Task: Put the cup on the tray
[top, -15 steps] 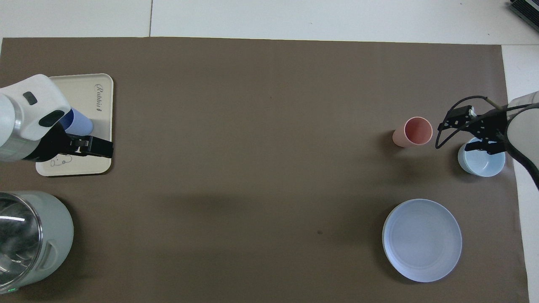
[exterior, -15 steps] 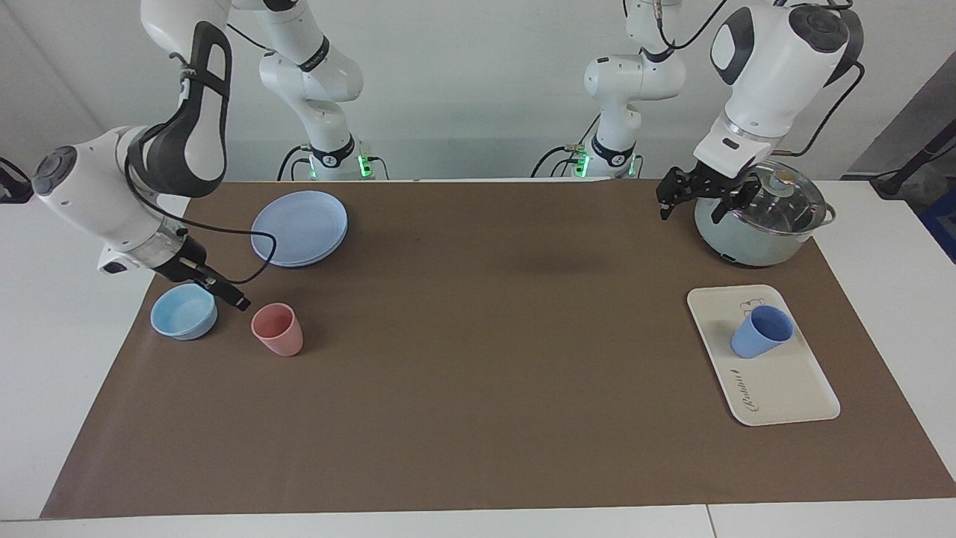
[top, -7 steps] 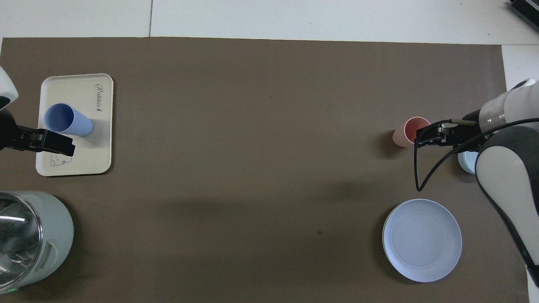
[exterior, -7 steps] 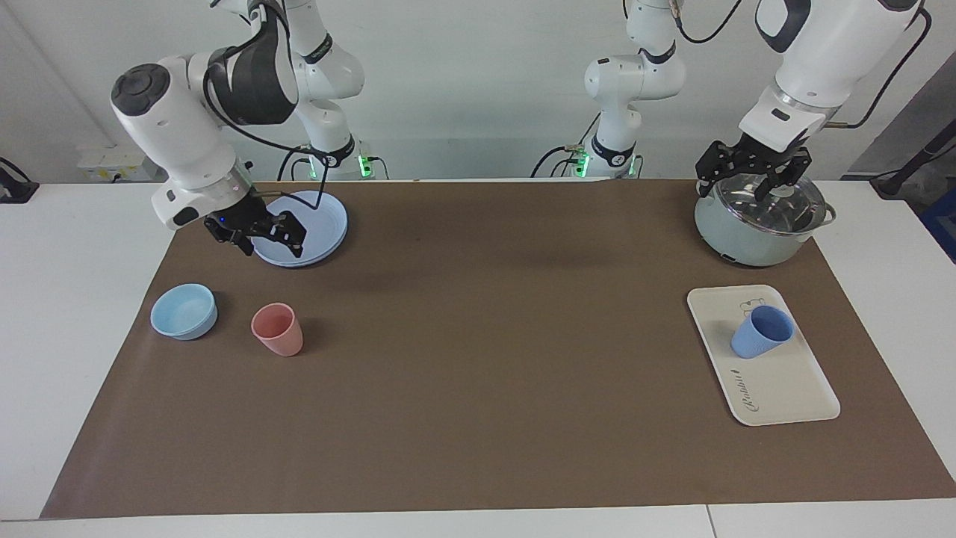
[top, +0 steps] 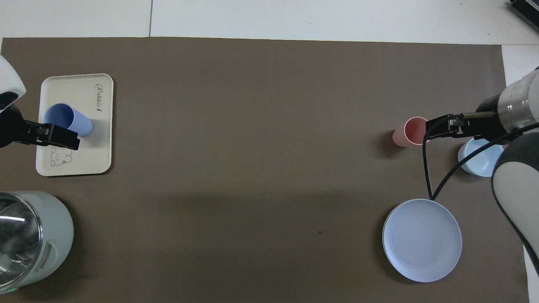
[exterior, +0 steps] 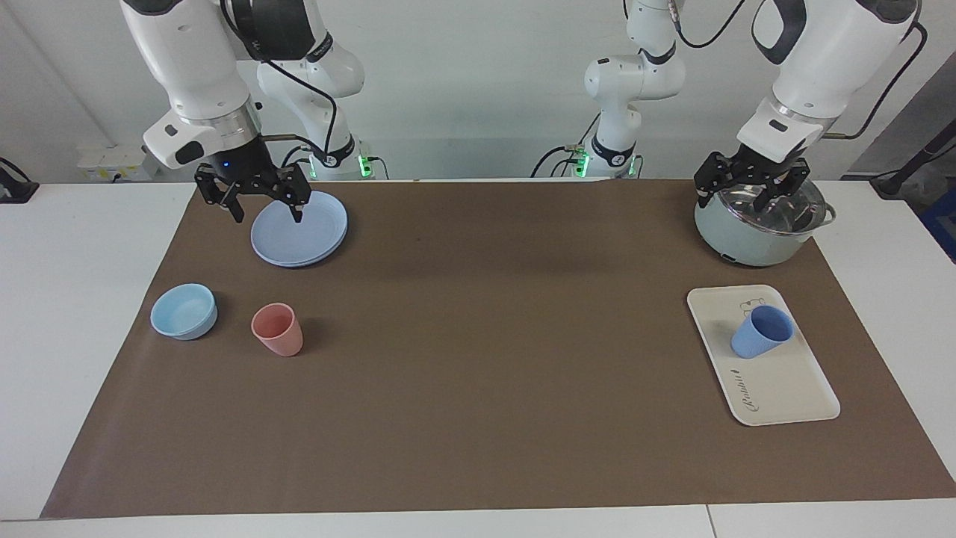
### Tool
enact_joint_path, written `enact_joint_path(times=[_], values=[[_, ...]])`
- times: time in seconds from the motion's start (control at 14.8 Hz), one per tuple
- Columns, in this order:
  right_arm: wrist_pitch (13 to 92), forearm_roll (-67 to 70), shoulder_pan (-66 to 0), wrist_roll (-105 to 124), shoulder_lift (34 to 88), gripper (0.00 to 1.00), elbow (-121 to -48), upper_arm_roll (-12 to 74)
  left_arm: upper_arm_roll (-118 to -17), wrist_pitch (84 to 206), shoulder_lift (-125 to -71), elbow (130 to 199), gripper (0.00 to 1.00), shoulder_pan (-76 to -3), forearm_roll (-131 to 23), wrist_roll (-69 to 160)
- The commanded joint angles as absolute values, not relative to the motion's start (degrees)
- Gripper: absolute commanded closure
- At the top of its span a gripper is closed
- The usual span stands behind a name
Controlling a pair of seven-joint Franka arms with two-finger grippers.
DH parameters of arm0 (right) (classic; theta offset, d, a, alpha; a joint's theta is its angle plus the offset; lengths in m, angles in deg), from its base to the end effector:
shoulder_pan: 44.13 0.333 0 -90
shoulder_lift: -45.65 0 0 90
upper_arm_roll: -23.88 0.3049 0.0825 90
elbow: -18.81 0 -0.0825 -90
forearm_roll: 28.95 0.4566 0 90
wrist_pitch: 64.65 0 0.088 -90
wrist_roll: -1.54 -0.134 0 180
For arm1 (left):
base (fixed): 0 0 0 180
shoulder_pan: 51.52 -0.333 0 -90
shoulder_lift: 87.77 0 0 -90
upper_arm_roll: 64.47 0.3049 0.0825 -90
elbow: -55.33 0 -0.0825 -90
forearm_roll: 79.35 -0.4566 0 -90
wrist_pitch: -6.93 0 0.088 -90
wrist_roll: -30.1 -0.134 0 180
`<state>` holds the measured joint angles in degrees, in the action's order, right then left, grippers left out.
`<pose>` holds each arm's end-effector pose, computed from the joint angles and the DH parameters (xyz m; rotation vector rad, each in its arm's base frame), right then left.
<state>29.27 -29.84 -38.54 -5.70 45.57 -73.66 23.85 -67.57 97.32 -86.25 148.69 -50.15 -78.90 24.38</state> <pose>0.6305 0.0594 0.5698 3.1285 -0.0445 0.0442 0.6160 -0.0495 0.5716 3.1223 -0.2781 -0.0396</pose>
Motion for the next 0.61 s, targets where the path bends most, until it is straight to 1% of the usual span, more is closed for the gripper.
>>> enact_joint_path(times=[0.0,0.14,0.54], values=[[25.9,-30.2,-39.6,-4.4,46.7,0.01,-71.2,23.8,-67.5,97.7,-85.6,149.8,0.0,-50.1,-79.5,25.1],[23.9,-30.1,-40.0,-5.8,46.0,0.01,-71.5,23.4,-67.6,97.9,-85.6,149.8,0.0,-49.9,-79.5,24.8],[24.1,-30.1,-40.3,-5.7,45.9,0.01,-71.5,23.4,-67.5,97.8,-85.3,149.9,0.0,-51.7,-79.4,25.0]])
